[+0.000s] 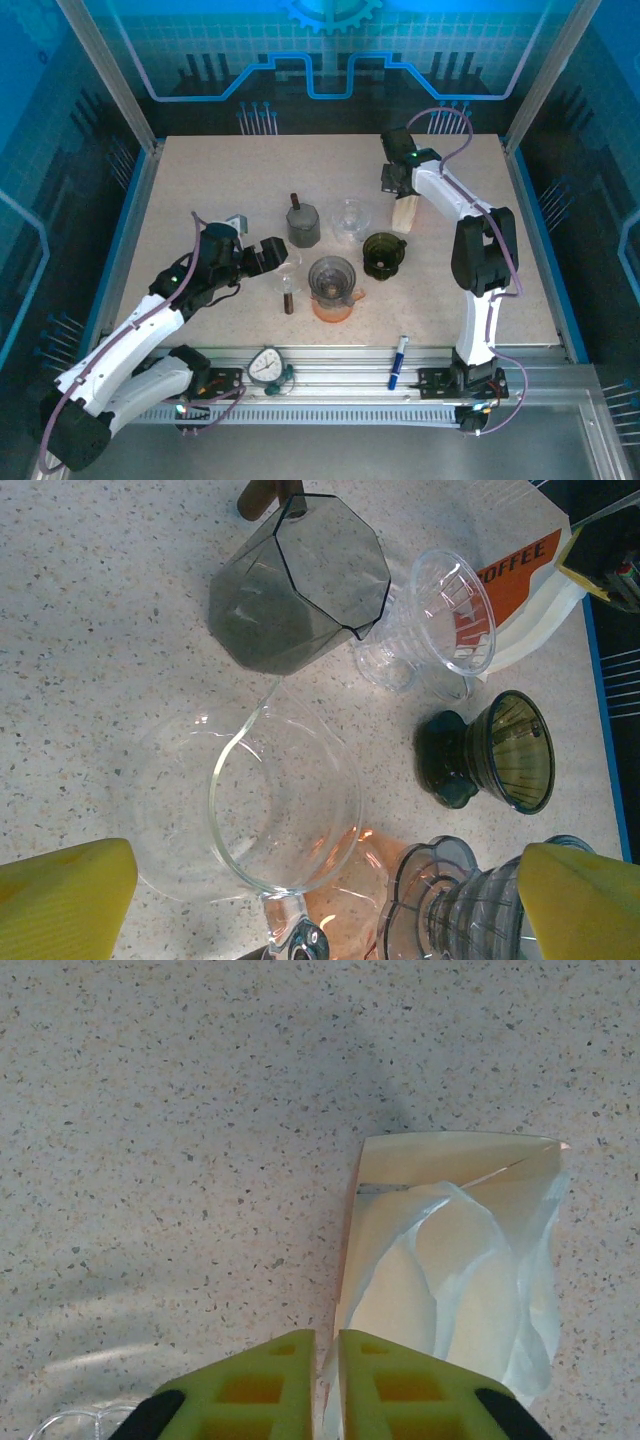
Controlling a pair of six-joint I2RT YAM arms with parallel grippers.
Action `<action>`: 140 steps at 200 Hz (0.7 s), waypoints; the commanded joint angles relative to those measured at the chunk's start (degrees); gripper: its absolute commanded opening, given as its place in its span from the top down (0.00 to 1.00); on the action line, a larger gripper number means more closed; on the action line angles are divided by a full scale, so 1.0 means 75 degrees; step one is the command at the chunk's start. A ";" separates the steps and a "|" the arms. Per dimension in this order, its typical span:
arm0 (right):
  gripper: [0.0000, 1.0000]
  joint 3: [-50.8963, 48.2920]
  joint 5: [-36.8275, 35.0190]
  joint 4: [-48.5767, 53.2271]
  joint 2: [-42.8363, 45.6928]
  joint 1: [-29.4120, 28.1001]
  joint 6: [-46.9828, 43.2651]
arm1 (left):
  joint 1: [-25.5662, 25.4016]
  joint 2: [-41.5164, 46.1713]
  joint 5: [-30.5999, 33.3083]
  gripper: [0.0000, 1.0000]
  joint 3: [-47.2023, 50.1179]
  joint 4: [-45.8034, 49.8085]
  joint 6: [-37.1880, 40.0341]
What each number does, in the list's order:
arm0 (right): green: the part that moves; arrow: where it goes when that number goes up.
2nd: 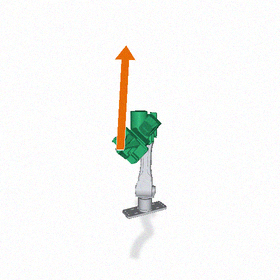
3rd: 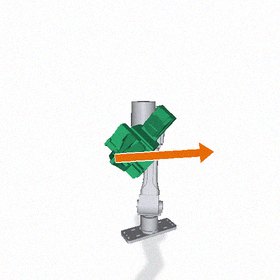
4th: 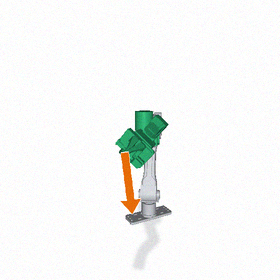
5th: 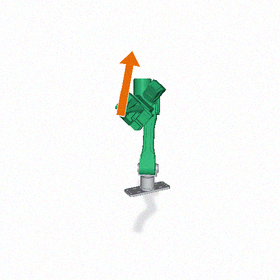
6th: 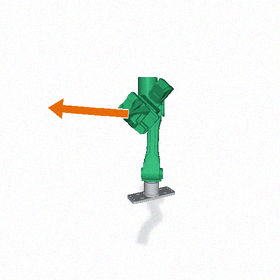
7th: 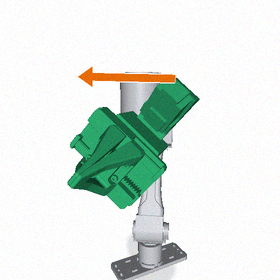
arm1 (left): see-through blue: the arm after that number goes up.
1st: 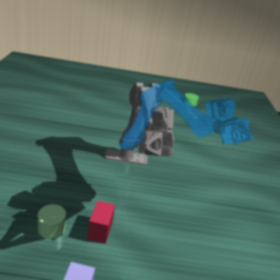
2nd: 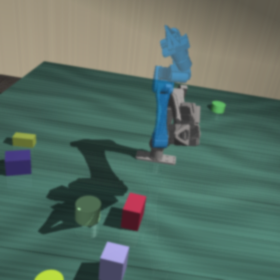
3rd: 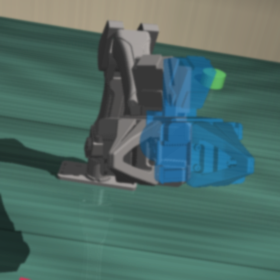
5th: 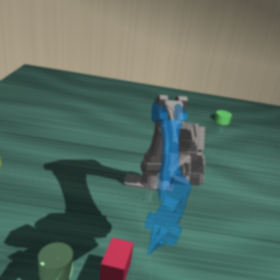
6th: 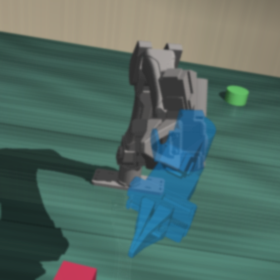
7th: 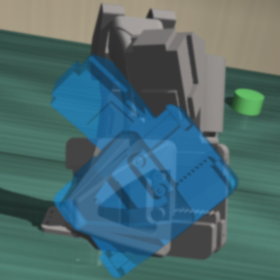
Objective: Place the coffee filter in the dripper
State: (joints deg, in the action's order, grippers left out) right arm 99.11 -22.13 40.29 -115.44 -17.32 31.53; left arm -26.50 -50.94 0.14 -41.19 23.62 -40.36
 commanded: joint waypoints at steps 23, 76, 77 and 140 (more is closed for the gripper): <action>0.99 0.0108 -0.0137 0.0103 -0.0057 -0.0092 -0.0087 | 0.0065 0.0100 -0.0031 0.01 0.0114 -0.0134 0.0112; 1.00 -0.0026 -0.0083 0.0004 0.0243 -0.0163 -0.0391 | 0.0094 0.0085 -0.0040 0.01 0.0125 -0.0132 0.0093; 1.00 -0.0034 -0.0078 0.0005 0.0259 -0.0163 -0.0393 | 0.0091 0.0087 -0.0035 0.01 0.0131 -0.0129 0.0095; 1.00 -0.0675 0.0038 -0.0344 0.1120 -0.0187 -0.0685 | 0.0118 0.0079 -0.0066 0.01 0.0137 -0.0161 -0.0001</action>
State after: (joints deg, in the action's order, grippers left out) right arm 94.87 -22.04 38.98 -111.02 -18.06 27.99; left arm -26.20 -50.94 0.14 -41.04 23.64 -40.40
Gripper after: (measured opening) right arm 0.044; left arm 0.990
